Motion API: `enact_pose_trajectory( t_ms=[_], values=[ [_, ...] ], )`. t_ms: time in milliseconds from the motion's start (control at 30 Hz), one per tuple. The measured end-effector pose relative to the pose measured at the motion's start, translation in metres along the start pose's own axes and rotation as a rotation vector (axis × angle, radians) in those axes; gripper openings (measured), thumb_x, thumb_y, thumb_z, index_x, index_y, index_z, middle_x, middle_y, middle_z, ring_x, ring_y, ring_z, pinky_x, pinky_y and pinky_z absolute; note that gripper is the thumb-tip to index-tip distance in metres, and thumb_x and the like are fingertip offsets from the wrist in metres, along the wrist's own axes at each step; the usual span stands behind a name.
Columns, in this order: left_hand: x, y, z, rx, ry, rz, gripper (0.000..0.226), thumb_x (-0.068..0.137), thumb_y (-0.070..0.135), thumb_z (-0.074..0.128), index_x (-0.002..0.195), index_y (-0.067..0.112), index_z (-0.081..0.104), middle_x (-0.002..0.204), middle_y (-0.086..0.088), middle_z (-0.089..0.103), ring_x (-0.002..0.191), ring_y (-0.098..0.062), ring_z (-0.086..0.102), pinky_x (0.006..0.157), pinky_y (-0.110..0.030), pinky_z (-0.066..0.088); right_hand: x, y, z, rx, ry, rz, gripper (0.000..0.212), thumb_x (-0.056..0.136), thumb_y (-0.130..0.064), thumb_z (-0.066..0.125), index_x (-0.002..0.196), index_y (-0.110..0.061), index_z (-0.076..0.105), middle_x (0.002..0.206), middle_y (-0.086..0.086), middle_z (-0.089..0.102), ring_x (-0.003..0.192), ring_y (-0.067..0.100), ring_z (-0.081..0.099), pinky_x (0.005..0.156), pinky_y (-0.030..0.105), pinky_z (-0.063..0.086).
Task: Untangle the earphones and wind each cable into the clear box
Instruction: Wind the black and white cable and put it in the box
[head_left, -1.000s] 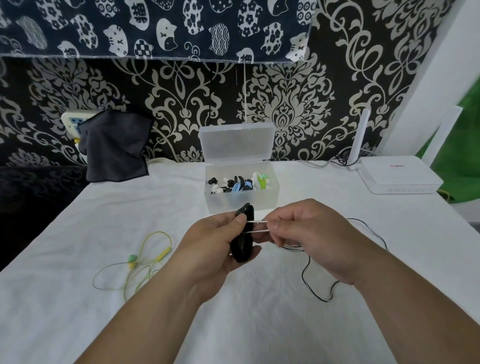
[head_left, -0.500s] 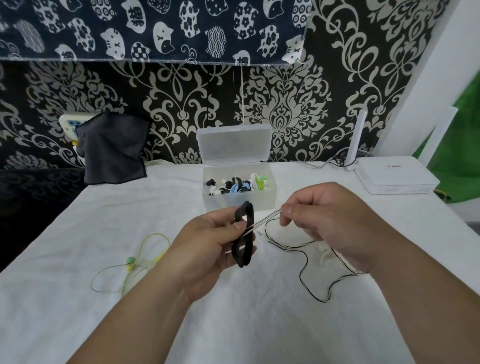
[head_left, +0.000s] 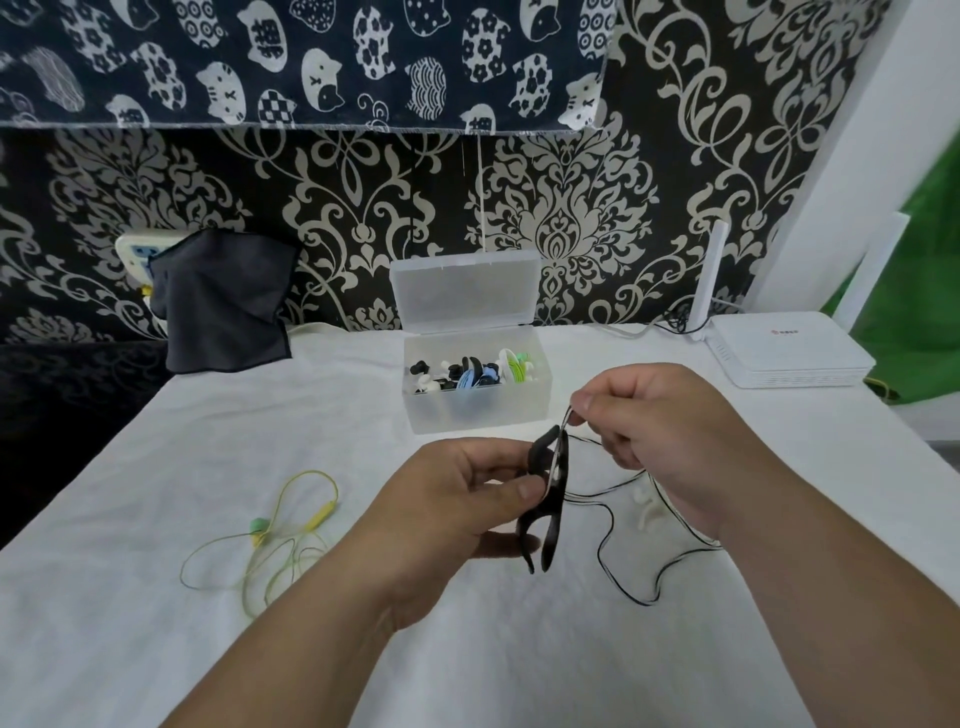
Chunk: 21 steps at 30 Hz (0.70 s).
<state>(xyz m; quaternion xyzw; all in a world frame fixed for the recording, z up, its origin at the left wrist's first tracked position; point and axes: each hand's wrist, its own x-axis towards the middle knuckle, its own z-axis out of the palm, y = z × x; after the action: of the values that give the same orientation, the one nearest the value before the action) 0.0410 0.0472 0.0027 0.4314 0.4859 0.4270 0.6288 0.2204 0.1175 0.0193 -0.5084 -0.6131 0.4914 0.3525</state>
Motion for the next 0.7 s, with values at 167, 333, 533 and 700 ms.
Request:
enact_pose_trajectory(
  t_ms=[167,333,533,700],
  values=[
    [0.000,0.002,0.000,-0.021,0.017,0.032,0.021,0.089,0.006,0.065,0.107,0.009,0.075,0.103,-0.007,0.072,0.085,-0.012,0.069,0.073,-0.043,0.059,0.003,0.006,0.003,-0.037,-0.003,0.079,0.027,0.092,-0.020,0.066,0.066,-0.015,0.072,0.053,-0.005,0.044,0.050,0.013,0.037,0.054,0.029,0.031],
    [0.004,0.007,-0.006,-0.107,0.209,0.158,0.015,0.090,0.005,0.063,0.098,0.009,0.075,0.092,-0.008,0.068,0.075,-0.012,0.066,0.067,-0.038,0.059,-0.005,0.010,0.018,-0.244,-0.234,0.146,0.030,0.096,-0.028,0.060,0.072,-0.016,0.074,0.055,-0.008,0.048,0.055,0.015,0.040,0.059,0.029,0.031],
    [0.008,0.006,-0.015,-0.050,0.341,0.198,0.015,0.091,0.009,0.062,0.100,0.012,0.074,0.086,-0.005,0.074,0.078,-0.009,0.068,0.072,-0.034,0.059,-0.014,0.007,0.032,-0.234,-0.471,0.136,0.036,0.104,-0.027,0.047,0.083,-0.012,0.073,0.062,-0.002,0.046,0.052,0.012,0.038,0.055,0.025,0.029],
    [0.007,0.006,-0.016,-0.091,0.357,0.199,0.016,0.091,0.012,0.063,0.102,0.011,0.074,0.090,-0.009,0.073,0.079,-0.010,0.067,0.067,-0.028,0.057,-0.018,0.004,0.033,-0.220,-0.537,0.116,0.036,0.104,-0.025,0.045,0.086,-0.017,0.074,0.067,0.004,0.047,0.064,0.020,0.038,0.064,0.035,0.031]
  ],
)
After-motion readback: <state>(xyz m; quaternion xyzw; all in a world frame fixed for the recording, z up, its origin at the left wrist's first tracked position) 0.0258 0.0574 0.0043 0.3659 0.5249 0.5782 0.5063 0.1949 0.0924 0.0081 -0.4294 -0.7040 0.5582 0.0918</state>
